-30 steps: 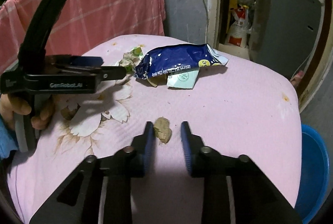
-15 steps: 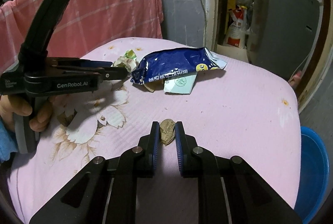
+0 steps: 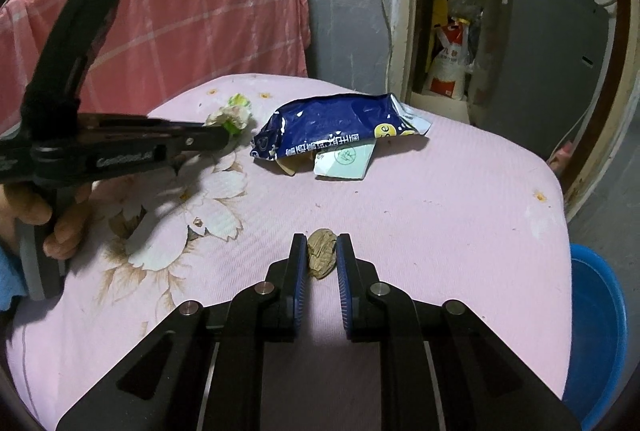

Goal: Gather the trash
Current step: 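Grasp the crumpled white-green paper with the left tool while the right tool grasps a brown scrap, then lift both items over the blue basin and open both tools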

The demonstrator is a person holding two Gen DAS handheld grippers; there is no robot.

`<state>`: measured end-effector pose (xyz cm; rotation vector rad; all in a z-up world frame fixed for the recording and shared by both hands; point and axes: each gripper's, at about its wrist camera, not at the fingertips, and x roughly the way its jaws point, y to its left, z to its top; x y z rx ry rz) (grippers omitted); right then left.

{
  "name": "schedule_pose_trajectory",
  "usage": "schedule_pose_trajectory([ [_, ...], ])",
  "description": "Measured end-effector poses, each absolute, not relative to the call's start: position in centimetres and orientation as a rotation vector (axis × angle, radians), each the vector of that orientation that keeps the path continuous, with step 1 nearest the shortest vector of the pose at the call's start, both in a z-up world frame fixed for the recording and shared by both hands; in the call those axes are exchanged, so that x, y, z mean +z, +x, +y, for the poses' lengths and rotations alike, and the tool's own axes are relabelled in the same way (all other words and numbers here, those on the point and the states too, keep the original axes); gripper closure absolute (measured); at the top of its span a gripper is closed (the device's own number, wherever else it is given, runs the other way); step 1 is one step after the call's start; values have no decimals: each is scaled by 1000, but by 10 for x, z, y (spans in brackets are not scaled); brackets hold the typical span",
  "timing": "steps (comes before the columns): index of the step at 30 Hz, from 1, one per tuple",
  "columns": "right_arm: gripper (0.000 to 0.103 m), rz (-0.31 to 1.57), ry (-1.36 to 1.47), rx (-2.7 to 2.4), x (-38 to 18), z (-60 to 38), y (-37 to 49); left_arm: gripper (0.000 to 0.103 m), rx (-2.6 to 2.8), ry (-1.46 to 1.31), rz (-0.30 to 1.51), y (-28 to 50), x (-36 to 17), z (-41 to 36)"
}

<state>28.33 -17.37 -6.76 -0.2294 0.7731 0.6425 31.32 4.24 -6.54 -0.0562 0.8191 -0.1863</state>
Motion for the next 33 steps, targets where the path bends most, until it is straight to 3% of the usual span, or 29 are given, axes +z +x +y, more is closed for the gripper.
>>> schedule_pose_trajectory([
  [10,91,595,-184,580,-46,-189,264,96,-216,-60,672,263,-53,20],
  [26,91,163,-6,400,29,-274,218,96,-308,-10,321,227,16,-52],
  [33,91,68,18,300,45,-315,205,96,-373,-16,237,220,39,-93],
])
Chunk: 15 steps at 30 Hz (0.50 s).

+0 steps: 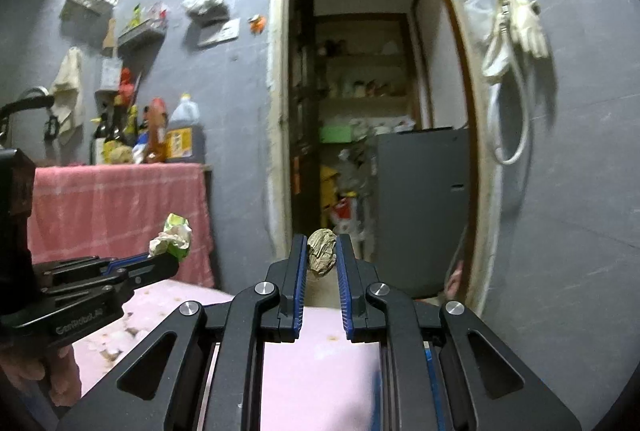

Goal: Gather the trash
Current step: 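Lift both items over the blue basin and open both tools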

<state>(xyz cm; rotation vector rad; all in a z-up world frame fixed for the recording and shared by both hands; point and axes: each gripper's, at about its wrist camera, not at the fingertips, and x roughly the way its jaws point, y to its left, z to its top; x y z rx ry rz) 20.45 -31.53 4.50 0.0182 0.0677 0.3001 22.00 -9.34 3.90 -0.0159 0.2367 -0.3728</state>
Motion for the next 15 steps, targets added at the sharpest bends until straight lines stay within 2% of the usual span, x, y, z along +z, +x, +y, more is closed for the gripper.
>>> schedule_pose_trajectory([
  [9,90,79,80,188,40,-373,203,96,-450,-4,240,227,44,-147],
  [15,90,146,152,129,31,-403,216,96,-475,-42,319,243,35,-177],
])
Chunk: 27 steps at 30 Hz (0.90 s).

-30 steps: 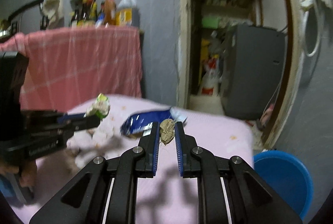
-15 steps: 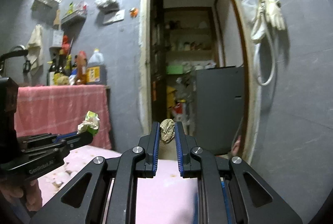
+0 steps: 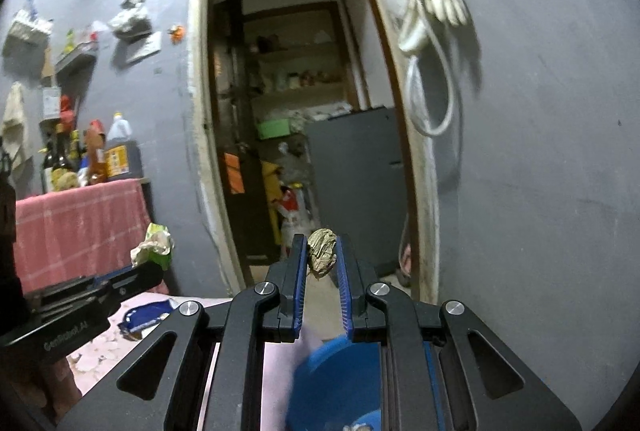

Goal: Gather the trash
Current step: 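Lift both items over the blue basin and open both tools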

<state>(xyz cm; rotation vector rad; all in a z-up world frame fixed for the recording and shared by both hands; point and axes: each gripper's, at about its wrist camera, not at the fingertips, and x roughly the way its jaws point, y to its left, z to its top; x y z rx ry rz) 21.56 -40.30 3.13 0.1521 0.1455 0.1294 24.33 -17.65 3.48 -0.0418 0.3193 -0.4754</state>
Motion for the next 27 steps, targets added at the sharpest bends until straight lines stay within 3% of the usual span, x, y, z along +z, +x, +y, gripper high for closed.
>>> schedule_pose_trajectory([
  [27,89,483,267,112,-31,-453,262,94,-546,-95,768,321,-35,-236],
])
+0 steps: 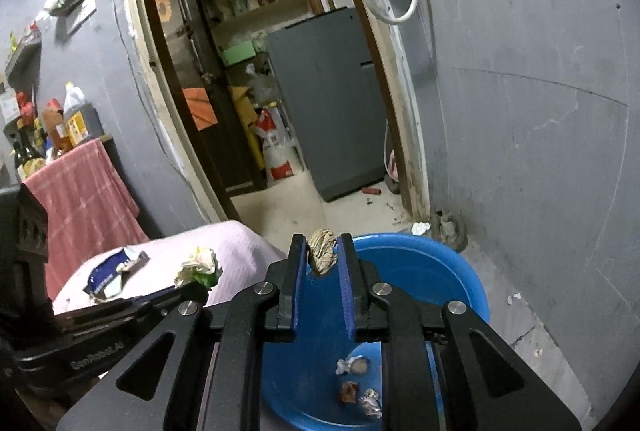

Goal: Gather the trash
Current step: 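Lift both items over the blue basin and open both tools, then move both tools back over the table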

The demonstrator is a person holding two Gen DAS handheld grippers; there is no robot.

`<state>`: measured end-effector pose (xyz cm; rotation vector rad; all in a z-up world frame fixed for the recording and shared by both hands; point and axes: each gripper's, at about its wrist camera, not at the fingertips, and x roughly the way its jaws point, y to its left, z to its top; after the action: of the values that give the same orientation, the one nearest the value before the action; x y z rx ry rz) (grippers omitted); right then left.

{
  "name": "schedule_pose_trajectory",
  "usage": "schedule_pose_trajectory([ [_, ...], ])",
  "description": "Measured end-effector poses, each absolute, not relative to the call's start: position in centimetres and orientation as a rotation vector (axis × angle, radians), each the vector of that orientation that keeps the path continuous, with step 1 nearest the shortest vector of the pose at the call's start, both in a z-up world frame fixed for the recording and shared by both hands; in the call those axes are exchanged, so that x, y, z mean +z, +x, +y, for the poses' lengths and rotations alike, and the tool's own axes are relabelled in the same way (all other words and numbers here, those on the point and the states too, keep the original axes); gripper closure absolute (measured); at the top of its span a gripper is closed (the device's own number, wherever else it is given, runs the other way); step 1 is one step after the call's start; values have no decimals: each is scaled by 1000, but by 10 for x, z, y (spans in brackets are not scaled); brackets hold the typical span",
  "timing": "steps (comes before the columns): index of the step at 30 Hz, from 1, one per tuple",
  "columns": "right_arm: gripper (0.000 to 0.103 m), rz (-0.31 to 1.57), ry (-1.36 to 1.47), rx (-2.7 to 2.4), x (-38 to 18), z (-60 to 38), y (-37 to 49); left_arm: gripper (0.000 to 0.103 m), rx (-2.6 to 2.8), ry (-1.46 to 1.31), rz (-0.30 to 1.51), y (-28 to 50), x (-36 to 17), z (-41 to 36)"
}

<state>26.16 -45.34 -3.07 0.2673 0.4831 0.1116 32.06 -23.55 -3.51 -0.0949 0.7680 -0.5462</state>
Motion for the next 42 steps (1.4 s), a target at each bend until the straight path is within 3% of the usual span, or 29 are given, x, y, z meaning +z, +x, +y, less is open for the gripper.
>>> schedule_pose_trajectory([
  [5,88,511,274,115,-35,-455,265,90,-546,-103,785,320,-40,-237],
  [8,74,508,282,113,-35,-457,264,83,-544,-111,783,319,-40,-236],
  [13,67,493,281,105,-32,-458,263,69,-540,-144,753,316,-36,-223],
  [15,51,475,280,96,-30,-458,260,60,-528,-158,733,315,-32,-218],
  [19,42,420,276,94,-22,-458,255,38,-495,-187,677,309,-20,-197],
  [21,20,370,275,95,-17,-456,249,29,-466,-209,629,305,-10,-183],
  [26,1,276,256,128,-9,-444,240,6,-376,-203,482,289,13,-152],
  [42,0,12,240,240,30,-377,224,3,-168,-91,284,253,40,-69],
])
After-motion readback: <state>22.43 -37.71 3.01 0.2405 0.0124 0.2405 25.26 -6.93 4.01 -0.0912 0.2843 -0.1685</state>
